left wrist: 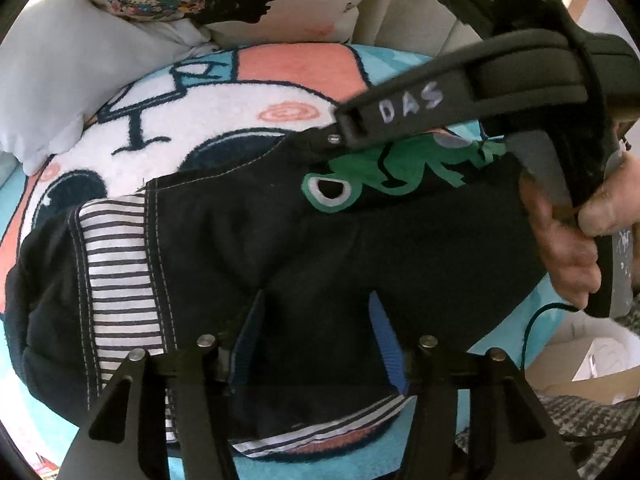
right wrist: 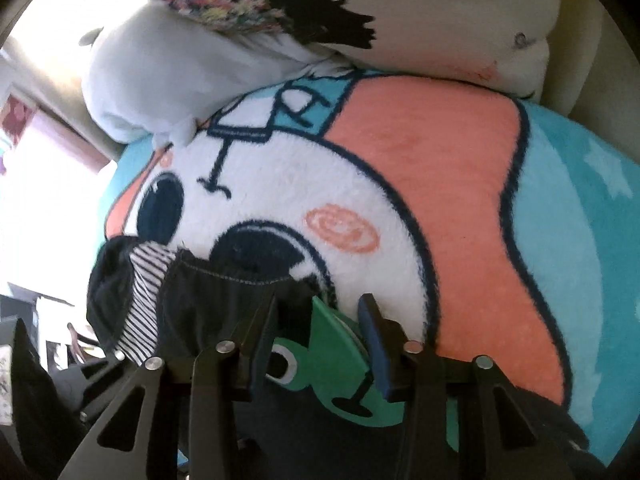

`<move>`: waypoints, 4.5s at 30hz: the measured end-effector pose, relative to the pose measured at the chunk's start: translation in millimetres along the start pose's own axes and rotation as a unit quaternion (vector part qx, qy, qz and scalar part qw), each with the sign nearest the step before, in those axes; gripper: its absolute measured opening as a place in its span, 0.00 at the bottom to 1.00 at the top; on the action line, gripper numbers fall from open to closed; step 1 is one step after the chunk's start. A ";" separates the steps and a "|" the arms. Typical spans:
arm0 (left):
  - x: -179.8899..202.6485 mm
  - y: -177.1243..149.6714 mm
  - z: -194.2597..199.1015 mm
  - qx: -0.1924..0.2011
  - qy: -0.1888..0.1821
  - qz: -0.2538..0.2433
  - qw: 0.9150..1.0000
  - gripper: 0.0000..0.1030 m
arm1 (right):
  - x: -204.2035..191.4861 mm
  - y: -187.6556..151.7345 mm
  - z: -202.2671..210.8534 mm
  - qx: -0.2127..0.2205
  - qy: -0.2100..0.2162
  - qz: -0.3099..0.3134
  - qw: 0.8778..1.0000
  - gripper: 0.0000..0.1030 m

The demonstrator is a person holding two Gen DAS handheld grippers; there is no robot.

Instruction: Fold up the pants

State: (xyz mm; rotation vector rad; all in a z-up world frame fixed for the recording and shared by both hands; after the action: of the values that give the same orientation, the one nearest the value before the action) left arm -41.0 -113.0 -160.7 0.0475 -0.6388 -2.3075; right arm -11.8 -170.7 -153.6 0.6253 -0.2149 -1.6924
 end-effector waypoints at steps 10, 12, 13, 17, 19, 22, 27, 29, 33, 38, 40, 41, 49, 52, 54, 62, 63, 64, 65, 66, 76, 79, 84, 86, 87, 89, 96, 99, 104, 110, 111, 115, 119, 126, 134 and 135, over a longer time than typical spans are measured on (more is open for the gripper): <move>5.0 -1.9 -3.2 0.004 -0.002 -0.004 1.000 0.58 | 20.1 24.1 1.3 0.018 -0.021 -0.038 0.999 0.04; 7.6 -6.3 1.9 0.007 -0.002 -0.002 1.000 0.58 | 23.0 26.9 3.7 0.024 -0.025 -0.050 0.998 0.04; 8.2 -7.4 3.2 0.008 -0.002 -0.001 1.000 0.58 | 20.6 29.1 7.8 0.031 -0.030 -0.044 0.998 0.04; 10.2 -10.7 7.3 0.010 -0.001 0.002 1.000 0.59 | -2.3 34.8 10.3 0.028 -0.022 0.004 0.999 0.12; 10.6 -10.5 6.5 0.010 0.000 0.003 1.000 0.60 | -7.9 30.5 -4.3 -0.001 -0.035 0.030 0.999 0.23; 11.3 -10.5 6.2 0.011 0.000 0.001 1.000 0.61 | -15.3 23.9 -18.7 -0.025 -0.053 0.068 0.996 0.23; 8.2 -9.4 5.4 0.013 -0.007 0.013 1.000 0.61 | -12.2 28.9 -15.7 -0.017 -0.063 0.070 0.995 0.03; 8.0 -9.6 5.9 0.013 -0.003 0.013 1.000 0.61 | -5.9 36.3 -19.5 -0.012 -0.056 0.045 0.997 0.01; 9.5 -11.6 6.2 0.015 0.000 0.007 1.000 0.61 | 12.3 54.8 -6.4 0.028 -0.032 -0.035 0.998 0.04; 10.2 -11.6 5.2 0.015 -0.004 0.012 1.000 0.63 | 11.2 41.8 35.4 0.057 0.013 -0.071 0.996 0.04; 11.9 -11.6 4.1 0.013 -0.006 0.011 1.000 0.68 | -2.6 29.2 26.8 0.032 0.055 -0.079 0.995 0.04; 13.5 -11.9 3.2 0.012 -0.004 0.009 1.000 0.69 | -7.5 26.3 18.9 0.022 0.058 -0.081 0.995 0.04; 16.5 -14.4 2.6 0.010 -0.002 0.007 1.000 0.70 | 5.3 32.0 7.1 0.033 0.016 -0.096 0.995 0.04; 17.2 -15.2 2.4 0.010 -0.001 0.008 1.000 0.70 | -0.8 20.7 27.3 0.041 0.018 -0.076 0.996 0.04; 16.6 -14.8 3.0 0.010 -0.001 0.009 1.000 0.70 | 0.5 6.1 26.9 0.032 0.023 -0.082 0.996 0.14; 17.6 -11.0 3.5 -0.013 0.014 0.002 1.000 0.72 | 32.4 9.6 29.2 0.046 0.016 -0.143 0.989 0.23; 17.9 -9.4 6.3 -0.015 0.014 0.003 1.000 0.72 | 36.0 8.0 38.6 0.053 0.011 -0.143 0.988 0.26; 17.8 -7.2 9.1 -0.014 0.015 0.003 1.000 0.72 | 40.2 4.1 49.3 0.060 0.010 -0.145 0.988 0.26; 17.5 -4.7 12.1 -0.010 0.019 0.000 1.000 0.72 | 45.3 -2.5 61.7 0.069 0.002 -0.145 0.987 0.26; 17.1 -0.3 15.2 -0.005 0.027 -0.005 1.000 0.72 | 49.7 -7.8 71.1 0.078 -0.008 -0.144 0.987 0.27; 10.7 28.9 -29.5 -0.048 0.061 -0.020 0.997 0.72 | 106.9 -91.6 104.0 0.100 -0.148 -0.158 0.971 0.27; 11.8 32.5 -32.0 -0.054 0.064 -0.024 0.996 0.73 | 133.3 -110.1 107.5 0.115 -0.123 -0.201 0.965 0.23; 19.6 46.3 -9.4 -0.048 0.036 -0.016 0.998 0.70 | 141.2 -110.3 142.7 0.156 -0.106 -0.233 0.954 0.24; 33.9 57.0 2.9 -0.034 0.017 -0.026 0.999 0.70 | 138.2 -112.6 158.2 0.170 -0.113 -0.231 0.951 0.24; 41.4 60.9 5.5 -0.029 0.006 -0.031 0.999 0.70 | 136.1 -116.0 165.6 0.177 -0.120 -0.228 0.950 0.24; 61.8 70.9 3.7 -0.029 -0.018 -0.043 0.998 0.70 | 130.6 -122.1 168.3 0.181 -0.122 -0.225 0.949 0.24; 87.1 75.1 -59.1 -0.082 -0.030 -0.039 0.995 0.70 | 146.2 -140.5 139.2 0.163 -0.127 -0.254 0.945 0.25; 93.4 72.6 -60.1 -0.082 -0.019 -0.056 0.995 0.69 | 149.1 -141.3 146.9 0.167 -0.103 -0.262 0.945 0.25; 117.3 86.4 -28.7 -0.055 -0.054 -0.082 0.994 0.68 | 156.9 -158.2 189.9 0.208 -0.106 -0.288 0.929 0.49; 163.5 110.9 -28.4 -0.067 -0.129 -0.090 0.985 0.68 | 154.9 -180.0 189.8 0.209 -0.072 -0.320 0.921 0.50; 171.9 115.2 -31.2 -0.071 -0.140 -0.094 0.983 0.68 | 153.3 -179.8 186.7 0.207 -0.069 -0.320 0.922 0.50; 200.8 129.9 -45.1 -0.082 -0.159 -0.115 0.977 0.69 | 145.1 -173.5 171.0 0.198 -0.053 -0.309 0.929 0.50; 213.2 132.7 -68.7 -0.131 -0.186 -0.108 0.968 0.68 | 146.8 -169.5 149.8 0.184 -0.030 -0.318 0.930 0.50; 222.5 114.2 -107.3 -0.187 -0.171 -0.135 0.958 0.69 | 151.3 -155.1 134.8 0.195 -0.022 -0.318 0.927 0.52; 233.6 105.6 -98.3 -0.187 -0.175 -0.168 0.952 0.16 | 154.0 -146.5 133.1 0.183 -0.014 -0.324 0.928 0.21; 232.3 107.3 -96.1 -0.185 -0.178 -0.164 0.953 0.13 | 154.9 -145.0 135.6 0.183 -0.010 -0.325 0.928 0.21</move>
State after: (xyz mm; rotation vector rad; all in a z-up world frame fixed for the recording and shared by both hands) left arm -121.4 -374.2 -161.2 -0.4816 -0.3794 -2.7535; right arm -220.0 -312.4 -152.5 1.0384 -0.3730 -2.3232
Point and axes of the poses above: each gripper's, at about its wrist camera, not at the fingertips, and z roughly against the way its jaws point, x to its right, y to its top, the point moved 9 cm from there along -z, roughly the way its jaws point, and after that the axes turned 5 degrees about x, right-handed, at the moved point
